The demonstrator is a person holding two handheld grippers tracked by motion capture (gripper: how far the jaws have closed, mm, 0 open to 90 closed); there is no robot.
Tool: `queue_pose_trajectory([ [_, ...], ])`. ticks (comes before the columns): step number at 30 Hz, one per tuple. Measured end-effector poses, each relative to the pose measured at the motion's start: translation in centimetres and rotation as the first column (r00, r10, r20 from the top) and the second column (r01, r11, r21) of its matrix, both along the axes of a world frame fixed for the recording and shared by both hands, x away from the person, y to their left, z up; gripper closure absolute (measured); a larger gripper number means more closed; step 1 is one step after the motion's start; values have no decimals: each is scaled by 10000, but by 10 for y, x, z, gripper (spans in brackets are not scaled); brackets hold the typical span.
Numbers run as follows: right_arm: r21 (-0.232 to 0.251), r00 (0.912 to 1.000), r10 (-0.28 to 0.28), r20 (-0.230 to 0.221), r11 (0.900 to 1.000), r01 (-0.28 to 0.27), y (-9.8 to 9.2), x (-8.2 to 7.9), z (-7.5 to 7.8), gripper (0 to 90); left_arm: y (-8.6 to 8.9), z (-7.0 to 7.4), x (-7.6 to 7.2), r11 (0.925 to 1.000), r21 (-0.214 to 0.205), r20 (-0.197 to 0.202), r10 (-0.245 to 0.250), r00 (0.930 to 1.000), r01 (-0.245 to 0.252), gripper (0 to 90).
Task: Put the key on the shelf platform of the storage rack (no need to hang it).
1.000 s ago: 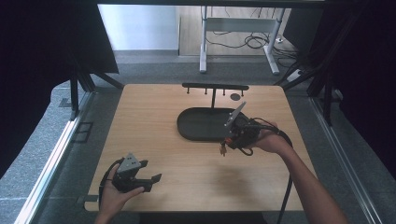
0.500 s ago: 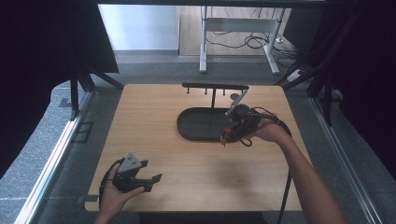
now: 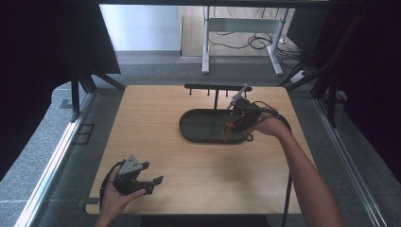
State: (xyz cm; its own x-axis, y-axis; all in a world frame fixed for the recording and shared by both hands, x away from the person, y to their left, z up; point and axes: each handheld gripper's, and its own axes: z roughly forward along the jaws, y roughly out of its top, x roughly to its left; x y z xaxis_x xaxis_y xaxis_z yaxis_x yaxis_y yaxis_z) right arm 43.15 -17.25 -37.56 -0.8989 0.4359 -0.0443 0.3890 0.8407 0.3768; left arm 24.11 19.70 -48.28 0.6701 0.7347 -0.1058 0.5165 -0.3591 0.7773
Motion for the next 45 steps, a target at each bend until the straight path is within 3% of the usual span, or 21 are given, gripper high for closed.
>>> queue_pose_trajectory([
  [10, -158, 9995, 217, 214, 9996, -214, 15, 15, -6, 668, 0, -1, 0, 10000, 15, -13, -29, 10000, 29, 239],
  [14, -184, 9997, 55, 231, 9998, -51, 19, 19, -7, 668, -1, -2, 1, 10000, 29, -25, -49, 10000, 49, 240],
  [31, -80, 9991, -179, 374, 9998, 182, 19, 31, -17, 668, 1, -2, 2, 10000, 61, -43, -29, 10000, 29, 240],
  [45, -182, 9992, -156, 371, 9997, 163, 23, 37, -35, 667, 2, -2, 2, 10000, 35, -22, -13, 10000, 13, 241],
])
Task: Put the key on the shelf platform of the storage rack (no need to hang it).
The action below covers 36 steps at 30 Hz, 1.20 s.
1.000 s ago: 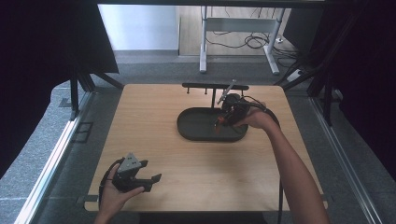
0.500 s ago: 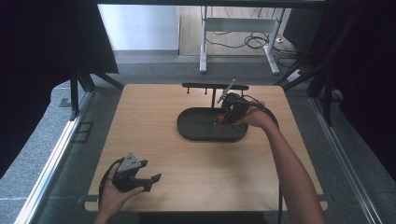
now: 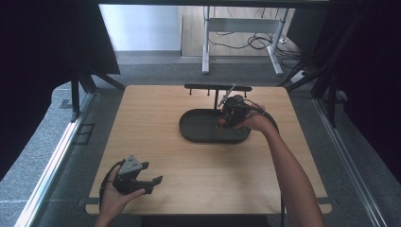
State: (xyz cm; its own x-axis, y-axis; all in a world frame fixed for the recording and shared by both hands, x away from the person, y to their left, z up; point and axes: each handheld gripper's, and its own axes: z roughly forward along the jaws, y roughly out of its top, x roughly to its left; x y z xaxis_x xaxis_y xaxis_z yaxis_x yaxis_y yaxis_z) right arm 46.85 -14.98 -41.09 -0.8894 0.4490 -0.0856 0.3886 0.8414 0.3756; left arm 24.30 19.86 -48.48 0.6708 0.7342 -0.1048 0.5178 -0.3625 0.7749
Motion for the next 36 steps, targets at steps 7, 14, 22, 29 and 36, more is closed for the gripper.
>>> queue_pose_trajectory([
  [7, -131, 9999, 122, 102, 9998, -120, 3, 3, -6, 667, 1, 0, 0, 10000, -1, -2, 7, 10000, -7, 241],
  [14, -298, 9999, 8, 136, 9996, -4, 6, 9, -15, 666, 3, 1, 0, 10000, -25, 11, 35, 10000, -35, 240],
  [22, -390, 9994, -166, 297, 9991, 177, 5, 16, -27, 665, 5, 1, 0, 10000, -34, 1, 64, 10000, -64, 240],
  [29, -519, 9993, -126, 341, 9985, 143, 9, 19, -34, 660, 5, 1, 0, 10000, -27, 1, 77, 10000, -77, 240],
  [36, -809, 9991, -84, 404, 9967, 116, 9, 21, -44, 655, 6, 1, 1, 10000, -22, -5, 91, 10000, -91, 240],
])
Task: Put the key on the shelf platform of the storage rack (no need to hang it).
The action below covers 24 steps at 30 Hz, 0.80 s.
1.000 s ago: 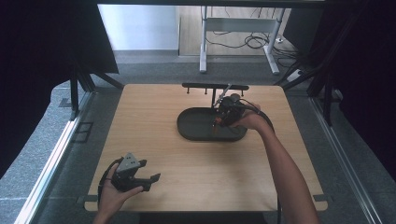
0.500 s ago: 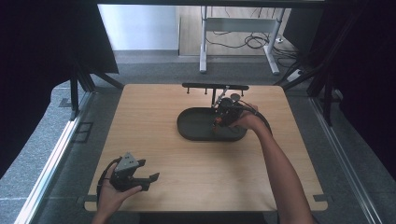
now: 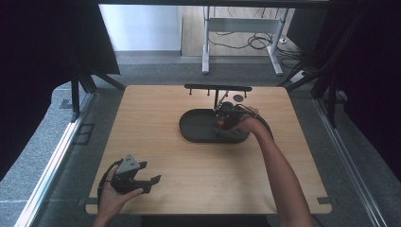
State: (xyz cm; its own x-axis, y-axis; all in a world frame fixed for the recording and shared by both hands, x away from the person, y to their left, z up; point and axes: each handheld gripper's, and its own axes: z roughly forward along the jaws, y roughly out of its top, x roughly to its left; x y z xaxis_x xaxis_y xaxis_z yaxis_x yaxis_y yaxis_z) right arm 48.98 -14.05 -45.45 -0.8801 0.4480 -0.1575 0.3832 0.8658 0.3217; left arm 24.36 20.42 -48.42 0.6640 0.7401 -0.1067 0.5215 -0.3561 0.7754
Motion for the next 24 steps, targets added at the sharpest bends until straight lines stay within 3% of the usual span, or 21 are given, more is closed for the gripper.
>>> queue_pose_trajectory([
  [3, 61, 9999, -105, 73, 9999, 105, -2, 1, -1, 647, 0, 0, 0, 10000, 13, -11, -8, 10000, 8, 240],
  [6, -47, 9998, -179, 69, 9998, 179, -2, 1, -2, 582, 0, 0, 0, 10000, 16, -16, -17, 10000, 17, 240],
  [11, -127, 9995, -245, 197, 9996, 248, -3, 0, -1, 564, 0, 0, 0, 10000, 13, -9, -13, 10000, 13, 240],
  [24, 201, 9982, -289, 522, 9994, 279, -8, -6, 12, 542, 0, 1, -1, 10000, 10, 18, -7, 10000, 7, 240],
])
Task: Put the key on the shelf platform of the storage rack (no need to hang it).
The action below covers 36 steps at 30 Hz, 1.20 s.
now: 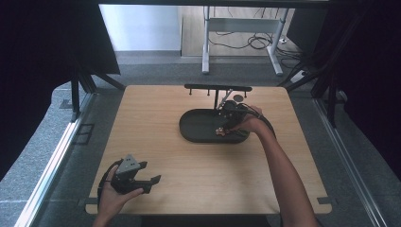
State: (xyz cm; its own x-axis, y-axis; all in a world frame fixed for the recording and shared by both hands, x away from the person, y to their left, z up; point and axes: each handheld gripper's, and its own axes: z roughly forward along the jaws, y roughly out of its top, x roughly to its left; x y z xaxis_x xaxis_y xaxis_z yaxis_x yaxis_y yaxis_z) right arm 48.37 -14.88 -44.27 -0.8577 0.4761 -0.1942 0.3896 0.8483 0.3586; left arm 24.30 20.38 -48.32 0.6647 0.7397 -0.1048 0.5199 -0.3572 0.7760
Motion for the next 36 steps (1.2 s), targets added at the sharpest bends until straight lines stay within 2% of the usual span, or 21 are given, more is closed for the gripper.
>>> queue_pose_trajectory([
  [9, 636, 9999, -77, -102, 9979, 83, -10, -11, 7, 533, -1, 0, 0, 10000, 30, 12, -45, 10000, 45, 240],
  [18, 1473, 9998, -166, 95, 9890, 150, -23, -37, 16, 524, -4, -1, 0, 9999, 65, -25, -80, 10000, 80, 240],
  [20, 1842, 9997, -191, 138, 9828, 162, -28, -45, 18, 524, -5, -1, 0, 9999, 80, -16, -78, 10000, 78, 240],
  [28, 2693, 9987, -348, 379, 9628, 233, -57, -78, 20, 519, -8, 0, -1, 9999, 116, -9, -119, 9999, 119, 241],
  [36, 3410, 9983, -457, 374, 9396, 302, -91, -115, 8, 517, -11, -1, -2, 9997, 170, -48, -179, 9998, 180, 240],
])
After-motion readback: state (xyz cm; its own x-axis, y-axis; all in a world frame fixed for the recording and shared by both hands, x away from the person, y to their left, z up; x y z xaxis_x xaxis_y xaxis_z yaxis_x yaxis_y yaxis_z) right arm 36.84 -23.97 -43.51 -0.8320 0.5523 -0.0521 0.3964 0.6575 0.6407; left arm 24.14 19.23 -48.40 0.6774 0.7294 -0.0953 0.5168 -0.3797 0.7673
